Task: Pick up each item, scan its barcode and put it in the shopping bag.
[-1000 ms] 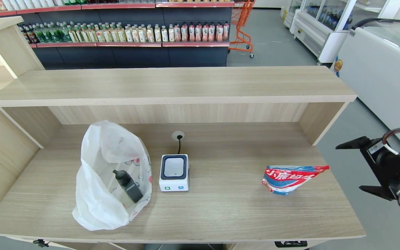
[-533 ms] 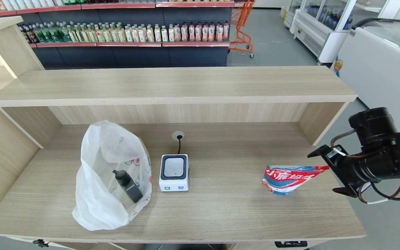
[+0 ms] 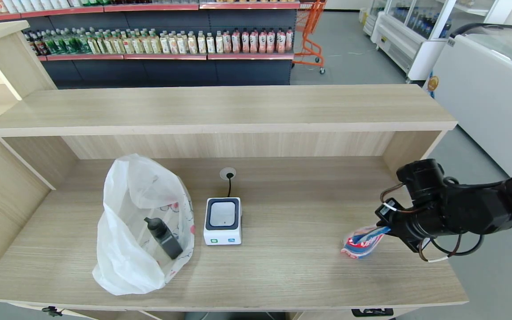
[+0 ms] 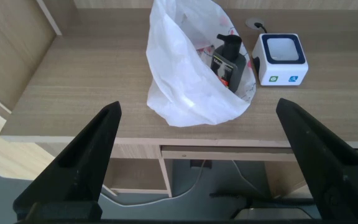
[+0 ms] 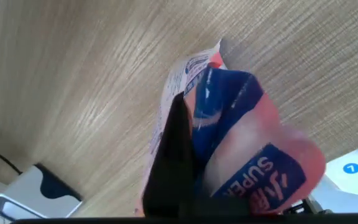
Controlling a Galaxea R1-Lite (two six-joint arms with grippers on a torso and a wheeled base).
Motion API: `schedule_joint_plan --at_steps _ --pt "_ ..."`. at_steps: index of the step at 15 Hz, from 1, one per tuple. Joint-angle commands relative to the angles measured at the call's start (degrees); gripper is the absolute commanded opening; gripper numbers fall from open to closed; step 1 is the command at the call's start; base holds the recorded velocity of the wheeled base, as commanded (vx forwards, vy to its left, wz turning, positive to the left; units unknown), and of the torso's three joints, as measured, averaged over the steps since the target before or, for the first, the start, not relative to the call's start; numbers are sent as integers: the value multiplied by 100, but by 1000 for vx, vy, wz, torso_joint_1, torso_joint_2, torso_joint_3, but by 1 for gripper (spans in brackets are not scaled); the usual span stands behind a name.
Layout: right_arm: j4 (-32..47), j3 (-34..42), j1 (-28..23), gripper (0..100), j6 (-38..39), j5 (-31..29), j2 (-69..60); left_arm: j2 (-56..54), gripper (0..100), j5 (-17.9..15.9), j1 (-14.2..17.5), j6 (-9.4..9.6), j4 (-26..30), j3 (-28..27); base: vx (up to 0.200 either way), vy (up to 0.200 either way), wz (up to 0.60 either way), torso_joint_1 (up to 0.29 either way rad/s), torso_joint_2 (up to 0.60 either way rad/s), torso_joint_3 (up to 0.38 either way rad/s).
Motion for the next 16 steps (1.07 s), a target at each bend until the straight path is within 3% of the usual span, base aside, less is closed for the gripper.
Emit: schedule_joint_plan --at_steps 1,3,5,10,13,16 --pt "-32 -85 164 0 -148 -107 390 -2 100 2 -4 0 0 0 0 0 0 0 0 0" --pt "-49 -76 331 0 -772 -212 373 -2 100 2 5 0 0 0 0 0 0 0 0 0" --pt "-76 -103 437 0 -877 -309 153 -2 100 2 -4 0 0 0 0 0 0 0 0 0" --pt "-331 -41 410 0 -1027 201 -673 -2 100 2 -4 0 0 0 0 0 0 0 0 0" --pt "-295 38 111 0 -1466 1255 -1605 -2 100 10 -4 0 0 0 0 0 0 0 0 0" --pt "-410 530 -319 0 -2029 3294 -2554 -2 100 2 5 9 0 0 0 0 0 0 0 0"
